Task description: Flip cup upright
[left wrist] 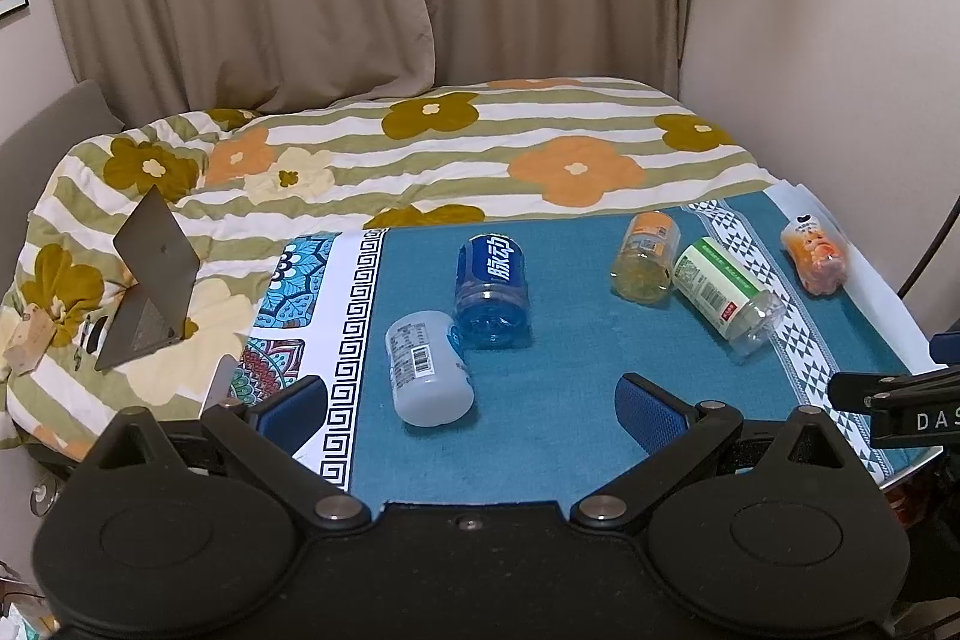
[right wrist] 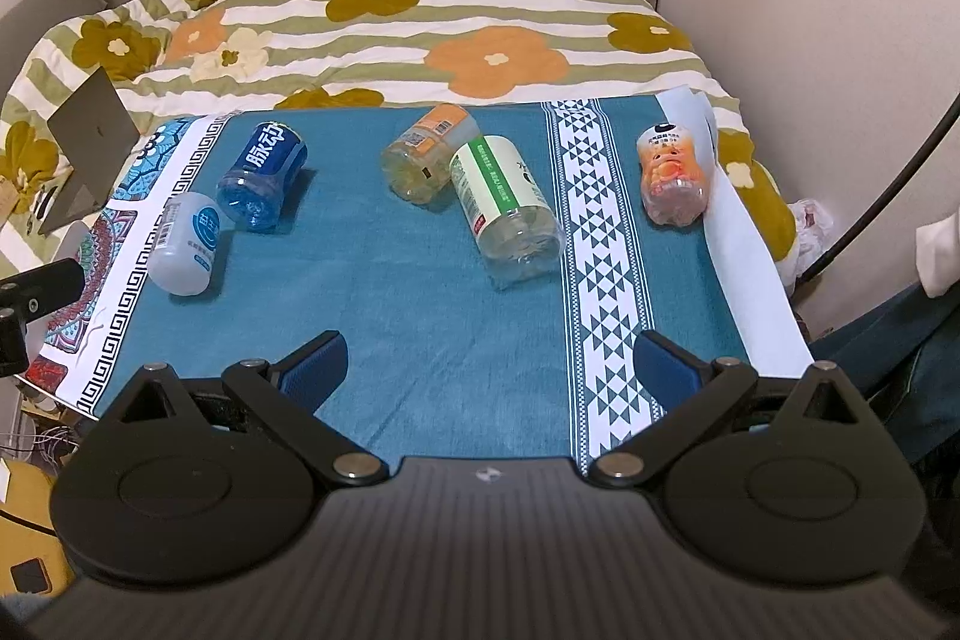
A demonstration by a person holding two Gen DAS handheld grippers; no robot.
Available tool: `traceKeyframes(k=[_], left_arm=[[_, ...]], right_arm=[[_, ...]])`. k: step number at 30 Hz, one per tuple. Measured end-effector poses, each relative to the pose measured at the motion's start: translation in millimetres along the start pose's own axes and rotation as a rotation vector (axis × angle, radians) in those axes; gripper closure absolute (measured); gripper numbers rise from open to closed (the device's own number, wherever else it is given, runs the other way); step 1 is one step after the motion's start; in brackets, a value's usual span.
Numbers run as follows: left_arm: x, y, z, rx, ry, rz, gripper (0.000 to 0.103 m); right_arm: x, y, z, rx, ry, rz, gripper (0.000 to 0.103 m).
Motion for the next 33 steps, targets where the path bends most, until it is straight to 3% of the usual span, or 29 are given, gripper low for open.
traceKeyframes(k=[33], left_arm=[[1.0, -7.7, -1.1, -0.002, 0.004, -0.009, 0.0]], right_arm=[[1.8, -2.1, -2.3, -0.003, 0.002, -0.004, 0.0]])
Point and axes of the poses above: each gripper's, at about its wrist camera, not at the fingertips, and x roughly the way its jaws point, y to its left, z to its top, the point moved 5 cm from there along x, roughly the way its jaws point, and after that the axes turned 11 degrees about -y, right-handed, at the moved point
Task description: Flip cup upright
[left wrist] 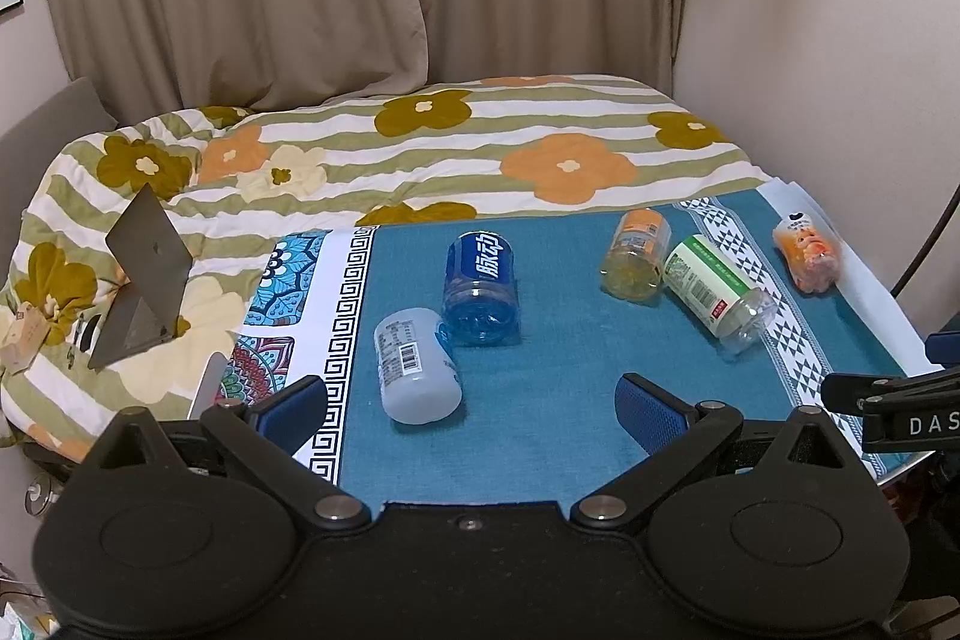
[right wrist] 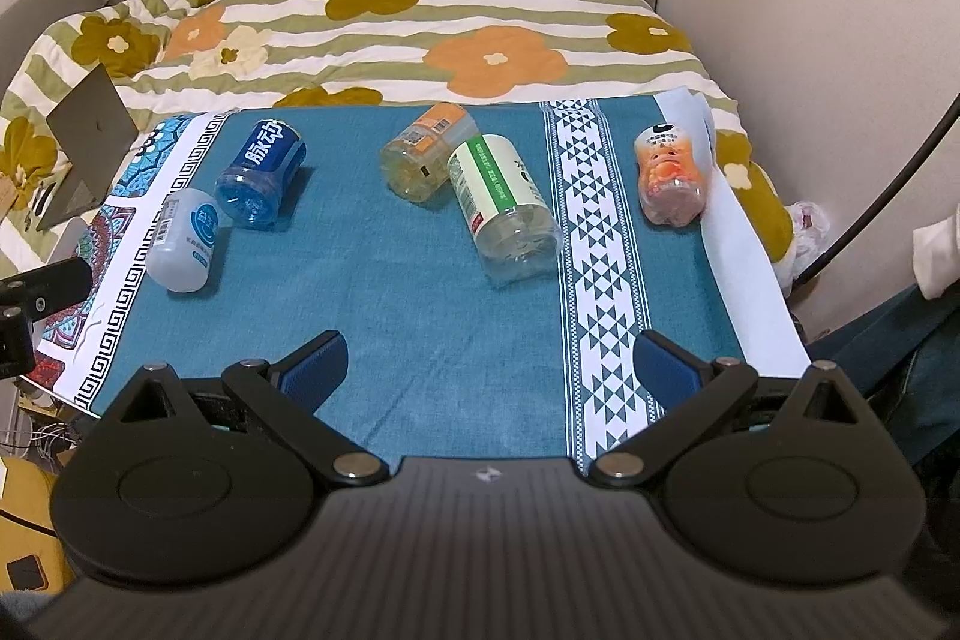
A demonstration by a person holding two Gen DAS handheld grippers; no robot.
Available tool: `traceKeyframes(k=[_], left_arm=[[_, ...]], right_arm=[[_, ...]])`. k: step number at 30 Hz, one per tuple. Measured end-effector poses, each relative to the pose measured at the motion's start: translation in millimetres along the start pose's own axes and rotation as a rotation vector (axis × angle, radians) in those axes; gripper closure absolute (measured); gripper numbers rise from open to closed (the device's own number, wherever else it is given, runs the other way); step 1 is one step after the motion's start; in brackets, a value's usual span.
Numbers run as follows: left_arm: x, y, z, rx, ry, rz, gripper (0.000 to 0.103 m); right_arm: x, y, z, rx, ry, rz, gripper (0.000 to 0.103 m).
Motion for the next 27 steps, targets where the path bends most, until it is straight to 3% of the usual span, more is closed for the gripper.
traceKeyframes(k=[27], left_arm=[[0.3, -3.2, 0.4, 0.003, 0.009, 0.0, 0.0]], right_arm=[[-0.6, -5.8, 0.3, 0.006, 0.001, -0.004, 0.0]])
Point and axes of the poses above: each gripper's, at about its wrist camera, not at the fingertips, and x roughly the way its jaws point, y to its left, z to its top, the point moved 5 cm from there along x, roughly the way its jaws point, and after that the axes turned 11 degrees about -y, right-handed, at the moved point
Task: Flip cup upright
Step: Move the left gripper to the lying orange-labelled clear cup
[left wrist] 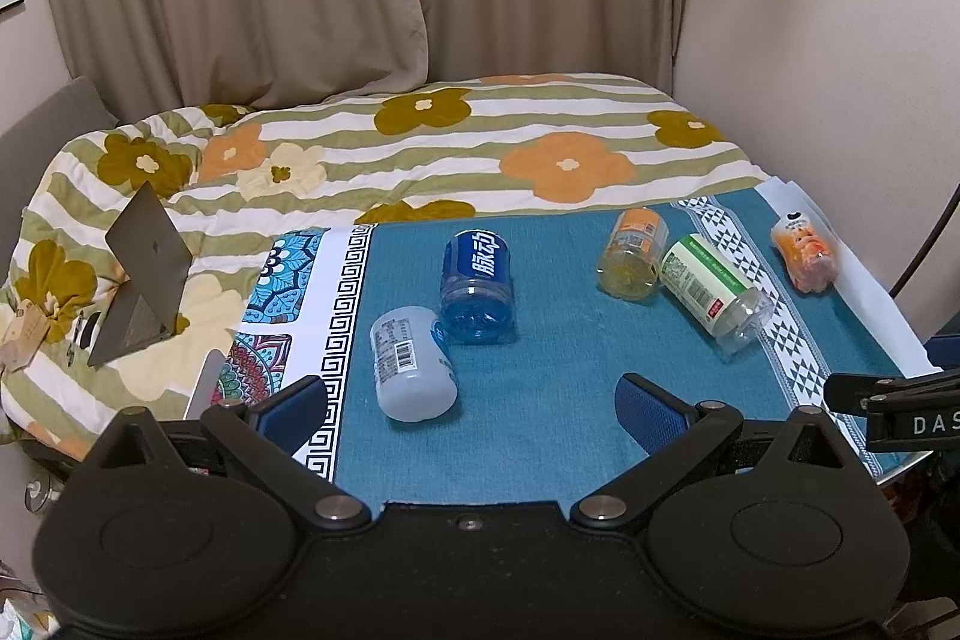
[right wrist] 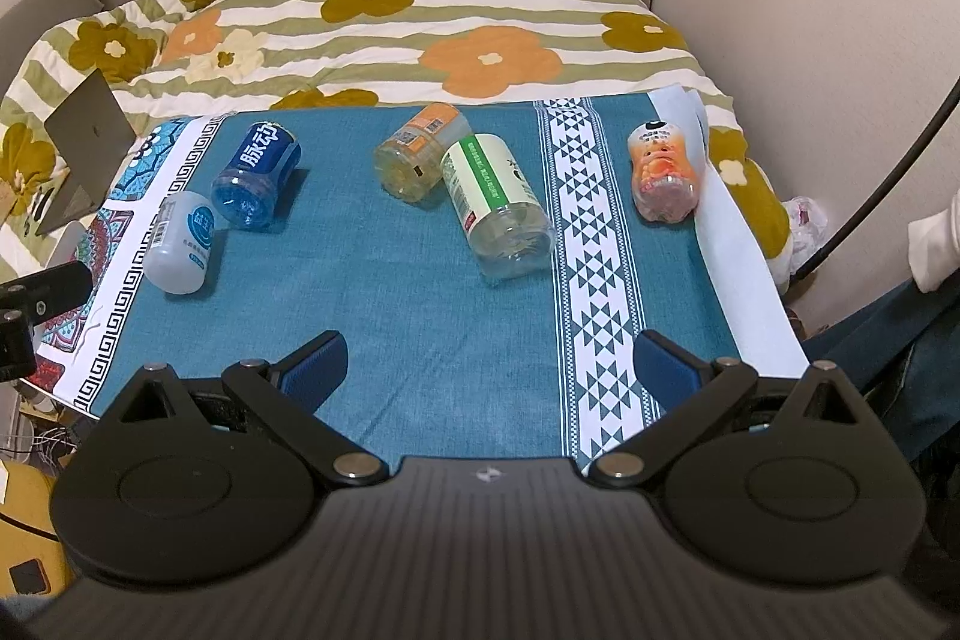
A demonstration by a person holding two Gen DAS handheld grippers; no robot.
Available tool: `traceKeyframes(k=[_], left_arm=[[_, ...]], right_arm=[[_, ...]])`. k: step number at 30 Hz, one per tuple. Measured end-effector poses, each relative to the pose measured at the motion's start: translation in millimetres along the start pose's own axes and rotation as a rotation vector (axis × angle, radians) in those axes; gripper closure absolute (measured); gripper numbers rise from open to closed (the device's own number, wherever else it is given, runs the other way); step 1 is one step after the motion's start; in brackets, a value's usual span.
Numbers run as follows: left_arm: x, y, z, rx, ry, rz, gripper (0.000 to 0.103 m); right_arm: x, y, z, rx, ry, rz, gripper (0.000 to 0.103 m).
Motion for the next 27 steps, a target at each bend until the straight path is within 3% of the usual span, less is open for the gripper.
traceKeyframes(k=[15, 27], left_arm=[[34.4, -37.4, 52.8, 0.035, 0.033, -0.046, 0.0], [134.8, -82.9, 88.8, 0.181, 0.127, -0.158, 0.0]], right_arm=[[11.0, -40.9, 19.6, -0.001, 0.011, 0.037, 0.0], [56.0, -66.2, 27.7, 0.008, 0.064, 0.038, 0.0]])
Point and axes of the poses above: each gripper's, at about its wrist camera, not at the fingertips, and x roughly the way its jaws point, y to its left, z to its top, the point moved 5 cm from there along x, roughly the way its jaws point, and after that the axes turned 11 degrees about -y, right-handed, at the moved point
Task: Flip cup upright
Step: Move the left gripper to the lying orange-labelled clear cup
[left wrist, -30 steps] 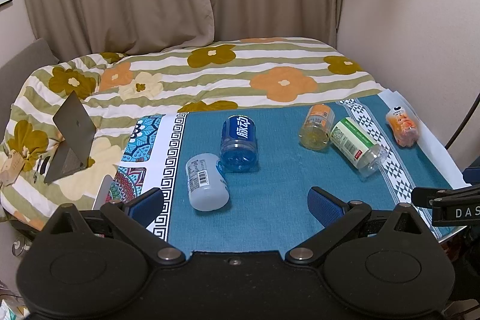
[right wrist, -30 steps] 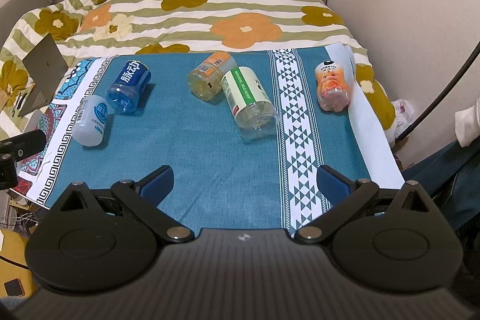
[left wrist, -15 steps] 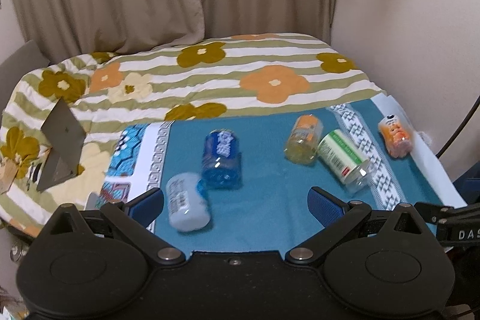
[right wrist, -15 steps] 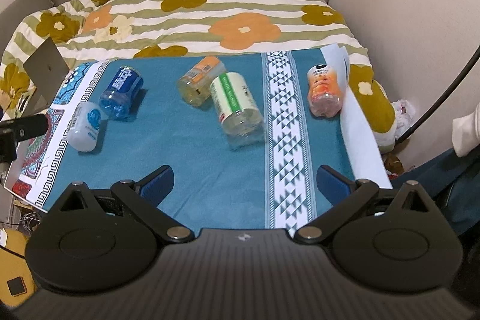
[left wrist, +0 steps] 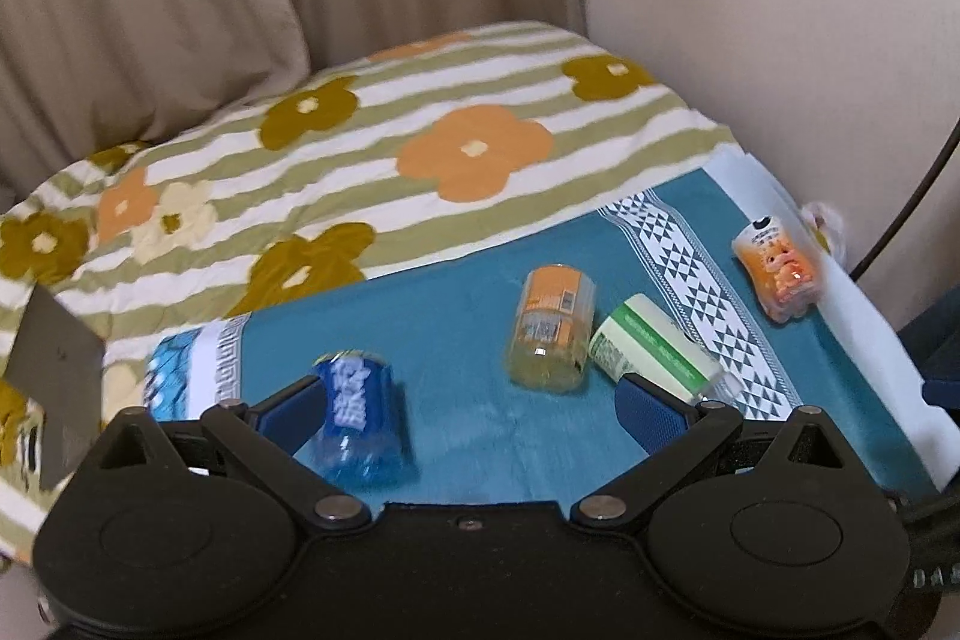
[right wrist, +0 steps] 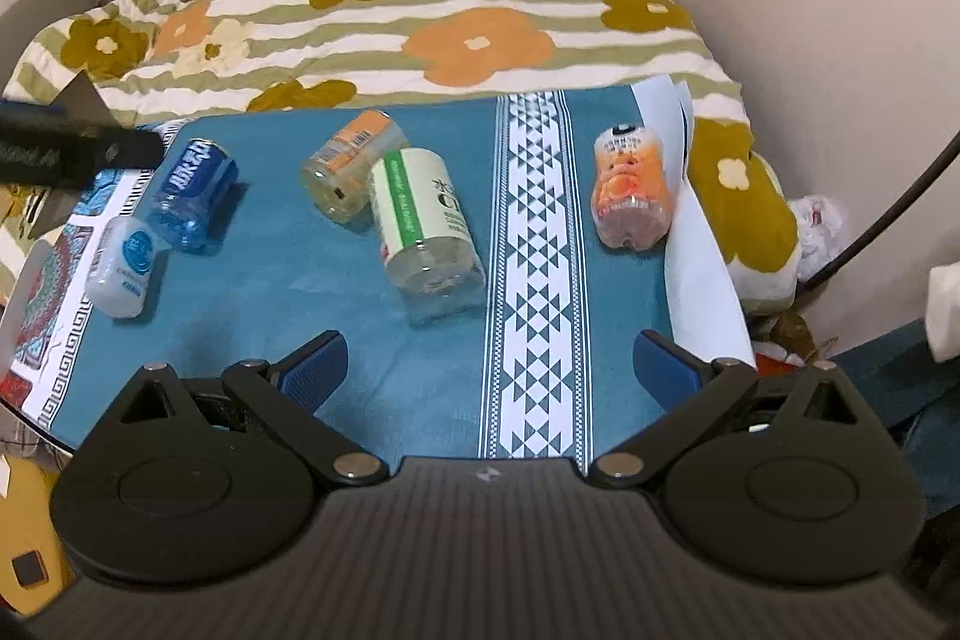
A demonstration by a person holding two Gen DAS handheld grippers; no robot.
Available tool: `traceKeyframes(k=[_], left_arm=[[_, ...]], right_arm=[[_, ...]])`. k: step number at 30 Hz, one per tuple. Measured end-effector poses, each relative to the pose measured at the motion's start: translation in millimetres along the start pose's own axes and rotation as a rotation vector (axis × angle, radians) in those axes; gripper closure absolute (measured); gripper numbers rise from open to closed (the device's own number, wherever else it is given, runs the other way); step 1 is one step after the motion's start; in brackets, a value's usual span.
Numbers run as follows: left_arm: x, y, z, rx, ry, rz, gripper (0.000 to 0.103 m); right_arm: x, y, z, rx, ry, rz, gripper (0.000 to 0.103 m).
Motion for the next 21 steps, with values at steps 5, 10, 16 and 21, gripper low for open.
traceKeyframes(k=[5, 10, 16, 21], left_arm=[[59.6, -4.1, 13.4, 0.042, 0.106, -0.083, 0.0], [114.4, -8.9, 18.6, 0.1, 0.204, -0.126, 0.0], [152.0, -20.6, 8.5, 0.2, 0.279, -0.167, 0.0], [170.6, -24.1, 0.2, 0.24, 0.319, -0.194, 0.0]], right_arm=[[20.4, -8.1, -2.0, 0.047, 0.04, -0.04, 0.0], [37.7, -17.8, -4.7, 0.124, 0.079, -0.084, 0.0], [55.6, -28.7, -7.8, 0.209, 0.114, -0.138, 0.0], [65.5, -34.7, -10.1, 0.258, 0.135, -0.173, 0.0]])
Point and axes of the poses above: each gripper's, at about its wrist camera, not at the fingertips, and x roughly the way its jaws point, y to its left, z to its top, the point moved 5 cm from there along x, roughly the way its jaws point, and after that the axes turned 11 degrees about -y, right-handed, at the moved point
